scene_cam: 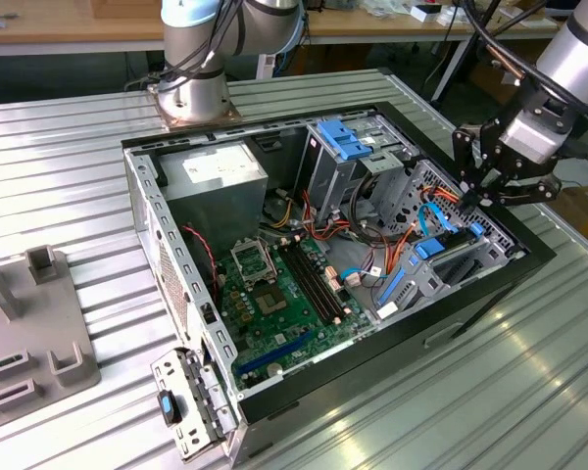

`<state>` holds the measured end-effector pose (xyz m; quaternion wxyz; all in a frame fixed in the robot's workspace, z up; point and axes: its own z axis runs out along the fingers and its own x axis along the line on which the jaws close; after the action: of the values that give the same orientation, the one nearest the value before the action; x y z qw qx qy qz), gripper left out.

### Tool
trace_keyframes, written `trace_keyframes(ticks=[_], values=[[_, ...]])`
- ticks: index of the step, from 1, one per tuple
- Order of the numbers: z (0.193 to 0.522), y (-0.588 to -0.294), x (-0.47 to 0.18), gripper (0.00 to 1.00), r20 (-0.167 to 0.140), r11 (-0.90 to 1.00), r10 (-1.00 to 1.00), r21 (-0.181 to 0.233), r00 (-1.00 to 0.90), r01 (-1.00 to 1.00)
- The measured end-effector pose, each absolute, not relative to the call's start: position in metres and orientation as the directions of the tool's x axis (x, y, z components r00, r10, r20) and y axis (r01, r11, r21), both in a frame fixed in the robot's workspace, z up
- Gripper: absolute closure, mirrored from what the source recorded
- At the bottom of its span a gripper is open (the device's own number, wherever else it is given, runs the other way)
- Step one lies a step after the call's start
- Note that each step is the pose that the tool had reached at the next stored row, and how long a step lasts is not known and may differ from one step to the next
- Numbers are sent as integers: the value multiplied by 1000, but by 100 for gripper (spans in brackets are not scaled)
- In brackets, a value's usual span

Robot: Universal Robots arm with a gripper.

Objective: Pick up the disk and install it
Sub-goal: 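Insert the second disk wire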

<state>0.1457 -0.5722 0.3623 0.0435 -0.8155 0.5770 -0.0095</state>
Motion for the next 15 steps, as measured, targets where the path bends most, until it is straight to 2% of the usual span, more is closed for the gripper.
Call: trace_keyframes(ticks=[7,15], values=[[362,-572,137,84,-35,-309,-949,-82,312,-948],[358,-572,137,84,-33,-146,-988,-82,150,-986]])
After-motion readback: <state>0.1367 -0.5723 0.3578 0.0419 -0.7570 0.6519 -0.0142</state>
